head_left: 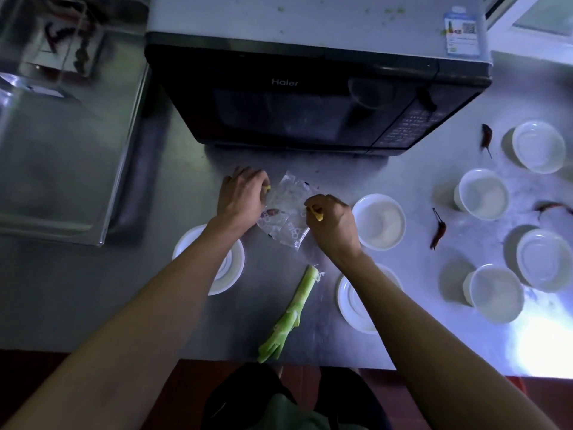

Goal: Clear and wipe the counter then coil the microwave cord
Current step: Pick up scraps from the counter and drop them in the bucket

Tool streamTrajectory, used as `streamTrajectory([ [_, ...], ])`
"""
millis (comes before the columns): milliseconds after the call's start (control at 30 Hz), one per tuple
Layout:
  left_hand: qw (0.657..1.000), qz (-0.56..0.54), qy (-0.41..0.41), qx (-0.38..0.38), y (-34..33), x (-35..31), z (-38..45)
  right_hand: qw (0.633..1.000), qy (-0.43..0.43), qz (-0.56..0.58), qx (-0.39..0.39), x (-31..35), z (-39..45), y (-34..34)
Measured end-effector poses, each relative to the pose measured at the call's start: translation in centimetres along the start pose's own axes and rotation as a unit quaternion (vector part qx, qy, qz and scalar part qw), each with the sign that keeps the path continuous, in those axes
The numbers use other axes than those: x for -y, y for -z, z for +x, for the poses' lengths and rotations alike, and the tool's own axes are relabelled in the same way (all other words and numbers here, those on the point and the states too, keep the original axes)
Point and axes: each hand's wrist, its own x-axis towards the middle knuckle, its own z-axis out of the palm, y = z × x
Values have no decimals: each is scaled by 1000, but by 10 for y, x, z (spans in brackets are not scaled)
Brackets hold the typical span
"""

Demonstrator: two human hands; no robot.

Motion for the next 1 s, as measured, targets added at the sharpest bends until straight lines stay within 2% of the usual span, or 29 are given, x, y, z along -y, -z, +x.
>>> streamTrajectory([
  [200, 999, -34, -32, -14, 11, -45, -10, 999, -7, 5, -41, -3, -9, 32],
  [433, 991, -54, -118, -4, 11, -132, -24, 993, -39, 27, -108, -38, -42, 92],
  [633, 980, -68, -189, 8, -17, -225, -49, 980, -92, 33, -171, -108, -109, 152],
  [767, 969, -56, -237, 42, -47, -303, -82, 967, -125, 46, -219, -166, -170, 195],
  [1000, 942, -36, -319, 99, -101, -436, -151, 948, -204, 31, -240, -265, -286, 261],
])
